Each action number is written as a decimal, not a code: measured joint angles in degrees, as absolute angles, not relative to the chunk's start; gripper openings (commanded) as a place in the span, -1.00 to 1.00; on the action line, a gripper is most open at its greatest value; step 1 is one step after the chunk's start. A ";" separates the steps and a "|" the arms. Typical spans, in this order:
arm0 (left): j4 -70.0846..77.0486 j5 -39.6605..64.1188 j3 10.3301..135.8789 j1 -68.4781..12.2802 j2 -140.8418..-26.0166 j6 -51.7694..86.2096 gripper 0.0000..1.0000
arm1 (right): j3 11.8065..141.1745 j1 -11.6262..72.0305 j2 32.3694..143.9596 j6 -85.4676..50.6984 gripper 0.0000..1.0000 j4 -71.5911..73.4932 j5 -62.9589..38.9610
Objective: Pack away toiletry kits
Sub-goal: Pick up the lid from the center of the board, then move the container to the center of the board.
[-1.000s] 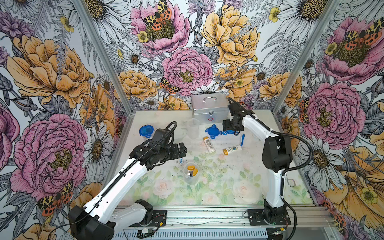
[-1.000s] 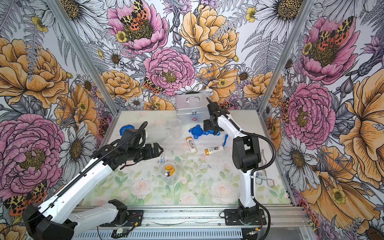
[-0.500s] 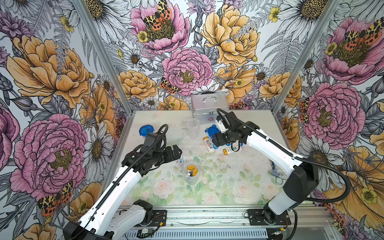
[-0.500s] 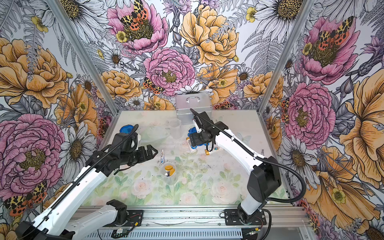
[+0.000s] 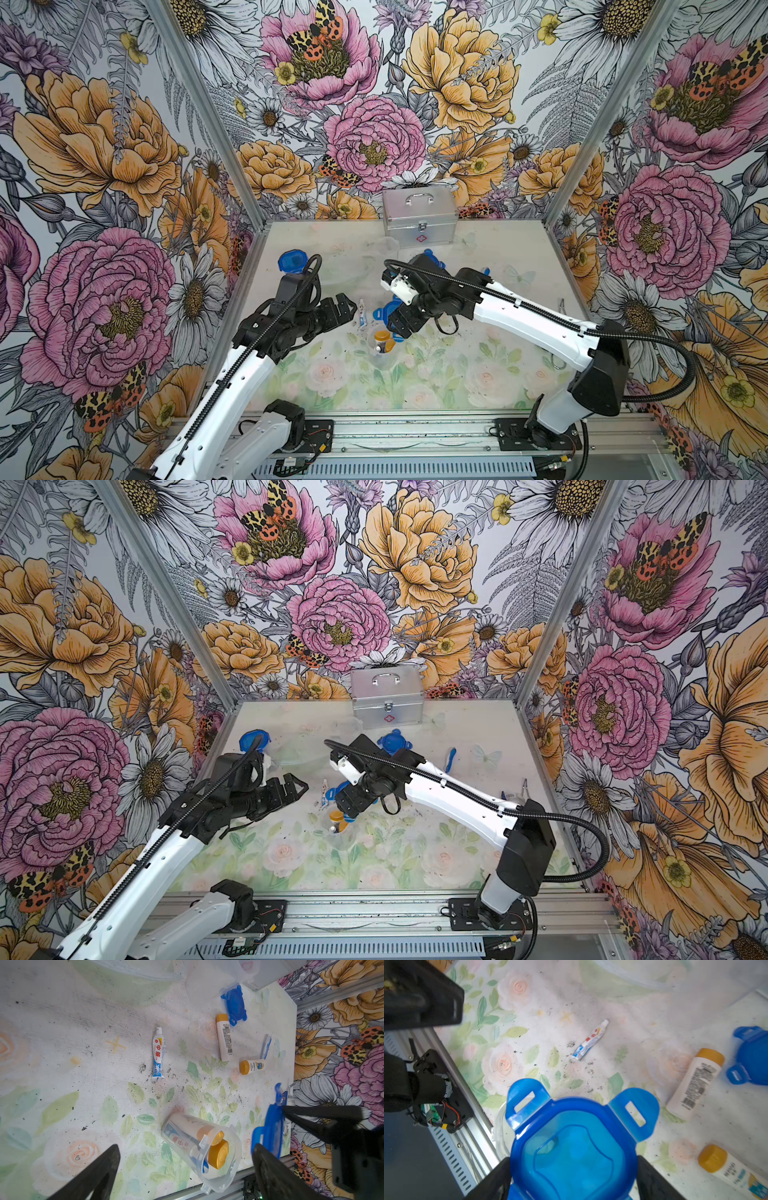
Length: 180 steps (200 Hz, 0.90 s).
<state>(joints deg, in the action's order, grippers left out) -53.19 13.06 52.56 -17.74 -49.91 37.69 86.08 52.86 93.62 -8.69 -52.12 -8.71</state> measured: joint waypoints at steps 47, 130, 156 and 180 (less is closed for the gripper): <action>-56.36 15.57 49.04 -13.06 -45.34 39.90 0.97 | 91.24 55.16 98.43 -7.29 0.48 -53.65 -9.78; -58.96 15.88 48.62 -12.12 -46.41 40.58 -0.44 | 94.78 58.28 99.48 -26.33 0.46 -59.13 -2.87; -56.93 17.17 46.78 -12.12 -49.60 40.25 -1.00 | 94.78 59.24 99.39 -31.75 0.46 -60.01 -1.34; -53.34 18.41 43.29 -12.12 -51.64 40.58 -1.00 | 94.76 59.46 98.52 -34.85 0.46 -61.25 0.14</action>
<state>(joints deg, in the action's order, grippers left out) -53.34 18.41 43.29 -12.12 -51.64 40.58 94.76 59.46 98.52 -34.85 -61.25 0.14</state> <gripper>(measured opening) 0.048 0.860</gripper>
